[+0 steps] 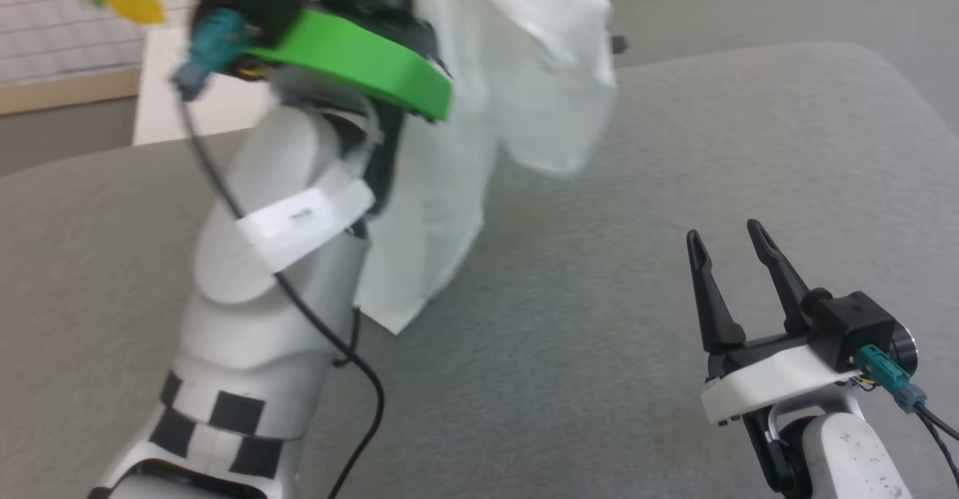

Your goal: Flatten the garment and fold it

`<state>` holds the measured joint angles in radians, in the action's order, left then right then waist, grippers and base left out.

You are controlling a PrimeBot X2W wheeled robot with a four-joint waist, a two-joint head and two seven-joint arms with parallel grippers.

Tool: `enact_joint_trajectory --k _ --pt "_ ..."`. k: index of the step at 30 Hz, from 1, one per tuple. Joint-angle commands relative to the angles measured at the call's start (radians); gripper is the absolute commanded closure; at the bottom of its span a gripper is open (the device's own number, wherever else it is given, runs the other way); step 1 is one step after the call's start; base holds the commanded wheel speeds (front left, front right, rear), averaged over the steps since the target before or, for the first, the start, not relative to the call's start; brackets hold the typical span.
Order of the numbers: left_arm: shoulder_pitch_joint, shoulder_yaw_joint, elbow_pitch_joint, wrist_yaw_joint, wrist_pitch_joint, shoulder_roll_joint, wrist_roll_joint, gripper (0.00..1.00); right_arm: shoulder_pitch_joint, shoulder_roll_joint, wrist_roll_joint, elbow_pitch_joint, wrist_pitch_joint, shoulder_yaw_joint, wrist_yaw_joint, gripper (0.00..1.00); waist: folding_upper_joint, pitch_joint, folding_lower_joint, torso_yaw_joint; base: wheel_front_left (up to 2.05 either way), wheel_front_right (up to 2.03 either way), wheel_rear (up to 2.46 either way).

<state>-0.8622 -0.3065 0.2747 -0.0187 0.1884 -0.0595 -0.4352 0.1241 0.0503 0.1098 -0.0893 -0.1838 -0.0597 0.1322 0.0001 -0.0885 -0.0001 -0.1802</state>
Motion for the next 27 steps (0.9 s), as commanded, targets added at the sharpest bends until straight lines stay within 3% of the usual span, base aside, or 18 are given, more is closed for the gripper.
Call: enact_joint_trajectory --k 1,8,12,18,19,20,24,27 --pt "0.006 -0.025 0.029 -0.007 -0.014 0.003 -0.025 1.00 -0.013 0.000 0.007 0.003 0.001 -0.002 -0.002 0.00 -0.0001 0.000 0.0001 -0.081 0.00 0.00 0.00" --pt "0.119 -0.180 0.252 0.016 -0.208 0.009 -0.081 1.00 -0.014 0.000 0.018 0.001 -0.005 -0.006 -0.002 0.00 -0.0001 -0.020 0.0001 -0.115 0.00 0.00 0.00" --pt "0.197 -0.258 0.390 0.011 -0.395 0.009 -0.127 1.00 -0.013 0.000 0.015 0.000 -0.002 -0.012 -0.002 0.00 -0.0001 -0.026 0.0001 -0.115 0.00 0.00 0.00" --pt "0.259 -0.318 0.460 -0.009 -0.545 0.009 -0.189 1.00 -0.008 0.000 0.011 -0.003 0.003 -0.021 -0.002 0.00 -0.0001 -0.022 0.0001 -0.092 0.00 0.00 0.00" --pt "0.263 -0.321 0.462 -0.008 -0.547 0.009 -0.193 0.64 -0.008 0.000 0.010 -0.004 0.004 -0.022 -0.002 0.00 -0.0001 -0.020 0.0001 -0.087 0.00 0.00 0.00" --pt "0.266 -0.319 0.458 -0.005 -0.534 0.009 -0.197 0.02 -0.009 0.000 0.010 -0.004 0.006 -0.023 -0.002 0.00 -0.0001 -0.017 0.0001 -0.080 0.00 0.00 0.00" --pt "0.270 -0.286 0.412 -0.008 -0.428 0.004 -0.210 0.00 -0.011 0.000 0.005 -0.001 0.012 -0.028 -0.002 0.00 -0.0001 -0.001 0.0001 -0.060 0.00 0.00 0.00" --pt "0.276 -0.236 0.343 -0.002 -0.282 -0.018 -0.210 0.00 -0.014 0.000 0.001 0.005 0.017 -0.026 -0.002 0.00 -0.0001 0.012 0.0001 -0.044 0.00 0.00 0.00"
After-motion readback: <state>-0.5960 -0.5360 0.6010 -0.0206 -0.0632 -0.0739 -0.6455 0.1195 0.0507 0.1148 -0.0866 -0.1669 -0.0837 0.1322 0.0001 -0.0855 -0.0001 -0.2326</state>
